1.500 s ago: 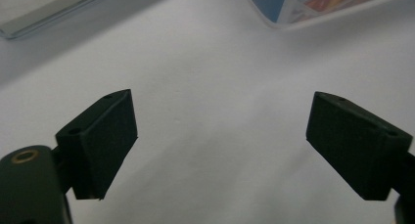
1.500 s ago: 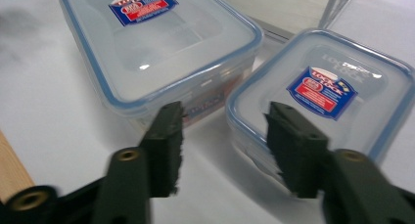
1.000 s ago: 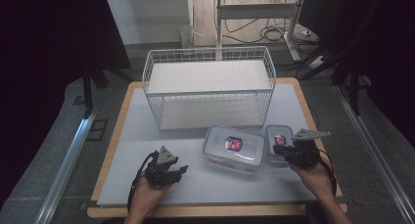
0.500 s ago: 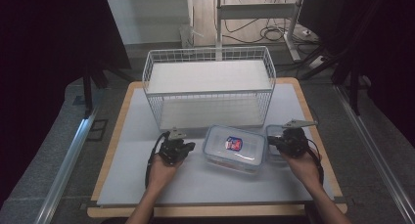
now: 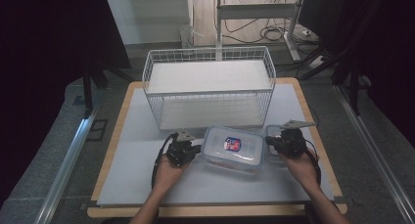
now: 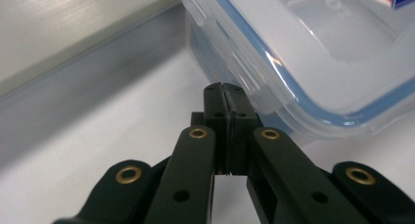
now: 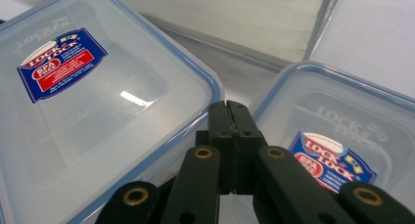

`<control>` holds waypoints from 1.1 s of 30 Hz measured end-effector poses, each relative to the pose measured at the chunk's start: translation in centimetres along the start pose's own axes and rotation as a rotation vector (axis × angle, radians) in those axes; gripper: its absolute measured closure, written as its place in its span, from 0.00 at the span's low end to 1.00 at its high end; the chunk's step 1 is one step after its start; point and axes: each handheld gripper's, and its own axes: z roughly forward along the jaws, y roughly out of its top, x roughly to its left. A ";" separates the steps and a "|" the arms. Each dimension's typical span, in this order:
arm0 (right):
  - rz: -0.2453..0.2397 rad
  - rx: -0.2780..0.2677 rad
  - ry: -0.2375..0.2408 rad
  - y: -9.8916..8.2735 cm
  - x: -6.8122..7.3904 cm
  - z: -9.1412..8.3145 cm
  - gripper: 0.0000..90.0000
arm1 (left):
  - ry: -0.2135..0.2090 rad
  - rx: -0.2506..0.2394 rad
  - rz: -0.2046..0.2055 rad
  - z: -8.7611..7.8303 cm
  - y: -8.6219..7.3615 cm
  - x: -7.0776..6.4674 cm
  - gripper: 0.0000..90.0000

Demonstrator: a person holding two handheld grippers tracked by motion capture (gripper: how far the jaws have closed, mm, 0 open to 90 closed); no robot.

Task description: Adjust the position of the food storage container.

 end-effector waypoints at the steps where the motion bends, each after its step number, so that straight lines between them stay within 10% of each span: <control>1: -0.003 0.001 -0.004 0.1 0.1 0.1 1.00 | 0.004 0.006 -0.002 -0.2 -0.1 -0.1 1.00; 13: -0.033 0.007 0.050 1.0 2.1 1.7 1.00 | 0.050 0.073 0.015 -3.5 -2.2 -0.8 1.00; 21: -0.069 0.014 0.073 1.3 3.8 2.5 1.00 | 0.049 0.047 -0.060 -5.0 -4.0 -0.6 1.00; 33: -0.143 0.007 0.070 0.8 4.2 1.9 0.95 | 0.096 0.041 -0.039 -6.1 -4.3 -0.8 0.96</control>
